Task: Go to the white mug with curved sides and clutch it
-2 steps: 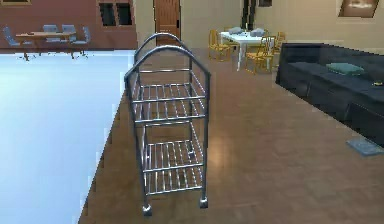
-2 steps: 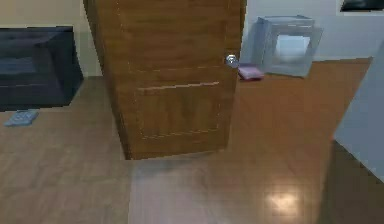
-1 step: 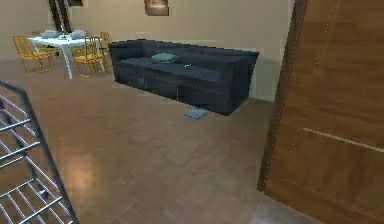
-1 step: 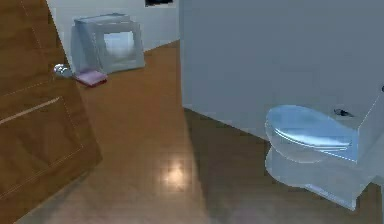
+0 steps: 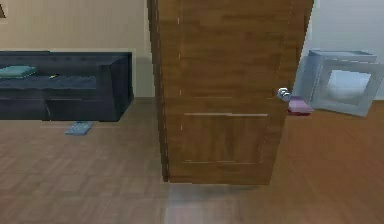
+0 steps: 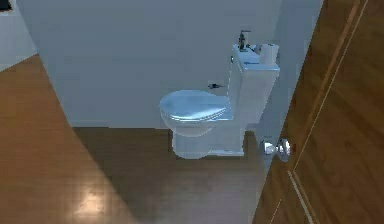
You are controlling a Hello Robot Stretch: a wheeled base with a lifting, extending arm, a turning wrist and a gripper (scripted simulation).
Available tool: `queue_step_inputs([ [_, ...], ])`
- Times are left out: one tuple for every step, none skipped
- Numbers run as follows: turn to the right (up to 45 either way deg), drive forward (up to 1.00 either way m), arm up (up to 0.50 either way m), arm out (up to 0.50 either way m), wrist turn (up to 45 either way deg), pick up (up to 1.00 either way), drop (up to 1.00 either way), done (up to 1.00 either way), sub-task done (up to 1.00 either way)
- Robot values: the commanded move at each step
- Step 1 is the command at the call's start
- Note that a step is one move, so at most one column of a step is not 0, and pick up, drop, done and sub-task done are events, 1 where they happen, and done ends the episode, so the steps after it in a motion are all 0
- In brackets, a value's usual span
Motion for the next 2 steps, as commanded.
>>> queue_step_inputs([
  [0.0, 0.20, 0.00, 0.00, 0.0, 0.00, 0.00, 0.00, 0.00],
  [-45.0, 0.00, 0.00, 0.00, 0.0, 0.00, 0.00, 0.00, 0.00],
])
